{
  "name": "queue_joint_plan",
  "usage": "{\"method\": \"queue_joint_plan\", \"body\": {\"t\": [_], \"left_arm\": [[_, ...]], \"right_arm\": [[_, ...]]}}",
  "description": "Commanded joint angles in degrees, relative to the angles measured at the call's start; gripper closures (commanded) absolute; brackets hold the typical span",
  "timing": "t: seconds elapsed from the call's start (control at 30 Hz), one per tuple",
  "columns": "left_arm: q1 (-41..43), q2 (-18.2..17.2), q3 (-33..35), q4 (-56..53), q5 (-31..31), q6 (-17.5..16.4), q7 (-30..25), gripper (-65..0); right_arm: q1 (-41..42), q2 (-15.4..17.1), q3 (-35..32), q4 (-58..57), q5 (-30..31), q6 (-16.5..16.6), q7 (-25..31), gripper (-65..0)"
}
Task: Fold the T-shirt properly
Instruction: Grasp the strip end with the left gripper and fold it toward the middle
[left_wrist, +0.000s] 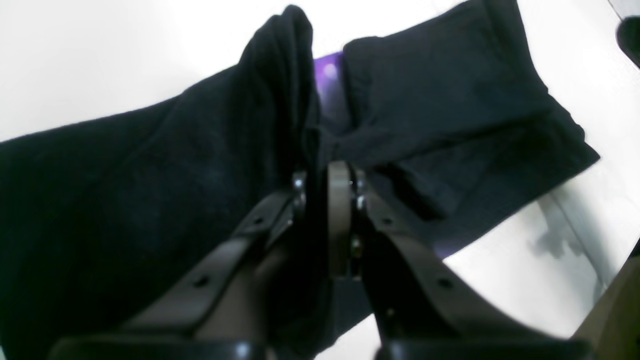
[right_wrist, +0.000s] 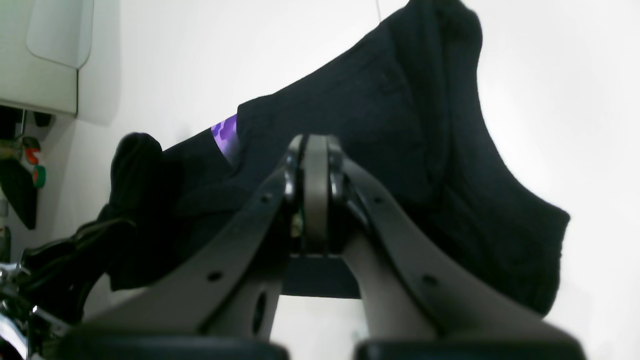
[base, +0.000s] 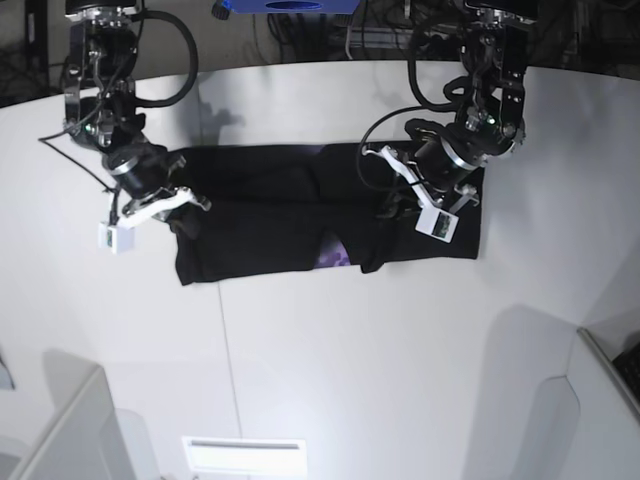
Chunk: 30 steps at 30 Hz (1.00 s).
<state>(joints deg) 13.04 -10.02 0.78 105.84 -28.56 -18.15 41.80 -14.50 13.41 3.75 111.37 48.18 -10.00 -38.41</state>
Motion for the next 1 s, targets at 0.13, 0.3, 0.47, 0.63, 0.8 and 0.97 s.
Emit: {"method": "queue_joint_plan", "body": {"t": [0.13,0.3,0.47,0.63,0.8,0.97], "left_arm": [[-0.7,-0.1,-0.2,0.8,-0.7,-0.3,-1.2,0.0],[-0.8,-0.1,-0.2,-1.6,-0.7,-0.3,-1.2,0.0],[-0.8,-0.1,-0.2,-1.9,-0.9,-0.3,-1.2,0.0],[-0.8,-0.1,-0.3,-1.9,-0.9,-0.3,-1.2,0.0],[-1.4,-0.1,-0.4,-1.9,-0.9,-0.3,-1.2,0.0],[-1.9,-0.1,-0.2,-2.0,-1.0,-0.3,-1.2,0.0]], "right_arm": [[0.5,0.5,0.3,1.0,0.7,0.5,1.2,0.0],[0.6,0.5,0.3,1.0,0.7,0.5,1.2,0.0],[0.6,0.5,0.3,1.0,0.7,0.5,1.2,0.0],[0.6,0.5,0.3,1.0,0.7,0.5,1.2,0.0],[0.5,0.5,0.3,1.0,0.7,0.5,1.2,0.0],[0.5,0.5,0.3,1.0,0.7,0.5,1.2,0.0]]}}
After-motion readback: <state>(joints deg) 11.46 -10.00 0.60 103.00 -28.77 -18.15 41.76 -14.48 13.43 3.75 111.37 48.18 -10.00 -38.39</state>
